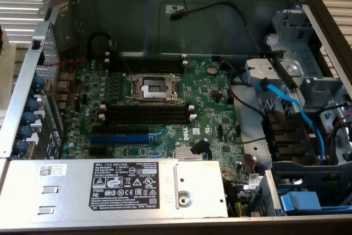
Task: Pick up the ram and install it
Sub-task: 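Pick up the ram and move it above insertion slot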
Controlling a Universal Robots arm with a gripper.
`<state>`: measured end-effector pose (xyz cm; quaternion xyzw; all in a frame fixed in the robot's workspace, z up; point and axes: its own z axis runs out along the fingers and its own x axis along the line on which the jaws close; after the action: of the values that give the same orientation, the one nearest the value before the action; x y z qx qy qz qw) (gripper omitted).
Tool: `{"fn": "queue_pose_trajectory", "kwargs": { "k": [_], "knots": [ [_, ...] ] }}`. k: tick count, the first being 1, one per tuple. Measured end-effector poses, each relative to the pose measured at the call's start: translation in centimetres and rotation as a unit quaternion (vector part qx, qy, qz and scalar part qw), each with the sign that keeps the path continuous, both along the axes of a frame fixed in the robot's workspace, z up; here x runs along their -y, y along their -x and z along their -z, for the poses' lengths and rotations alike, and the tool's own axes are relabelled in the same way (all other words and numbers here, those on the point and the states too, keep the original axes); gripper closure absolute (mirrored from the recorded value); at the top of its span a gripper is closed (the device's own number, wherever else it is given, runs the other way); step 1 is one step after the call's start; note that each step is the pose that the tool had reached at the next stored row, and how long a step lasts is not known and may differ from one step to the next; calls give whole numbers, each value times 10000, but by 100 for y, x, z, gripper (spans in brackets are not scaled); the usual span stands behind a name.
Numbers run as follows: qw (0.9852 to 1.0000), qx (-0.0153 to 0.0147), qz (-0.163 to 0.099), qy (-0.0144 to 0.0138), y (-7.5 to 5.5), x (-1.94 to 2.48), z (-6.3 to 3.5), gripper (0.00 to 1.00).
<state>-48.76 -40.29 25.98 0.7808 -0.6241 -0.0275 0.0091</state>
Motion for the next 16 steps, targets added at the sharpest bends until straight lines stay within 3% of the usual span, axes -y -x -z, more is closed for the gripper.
{"fn": "queue_pose_trajectory", "kwargs": {
  "k": [3, 5, 7, 10, 12, 14, 16],
  "knots": [
    [10000, -59, 0, 2, -11, 7, 25, 90],
    [10000, -82, 1, 19, -11, 7, 41, 90],
    [9999, -86, 1, 58, -11, 4, 61, 90],
    [9999, -82, 1, 150, -10, -3, 84, 90],
    [9998, -51, 3, 194, -5, -8, 95, 90],
    [9998, -7, 3, 196, -5, -8, 106, 90],
    [9998, 62, 4, 195, -5, -8, 116, 90]
  ]
}}
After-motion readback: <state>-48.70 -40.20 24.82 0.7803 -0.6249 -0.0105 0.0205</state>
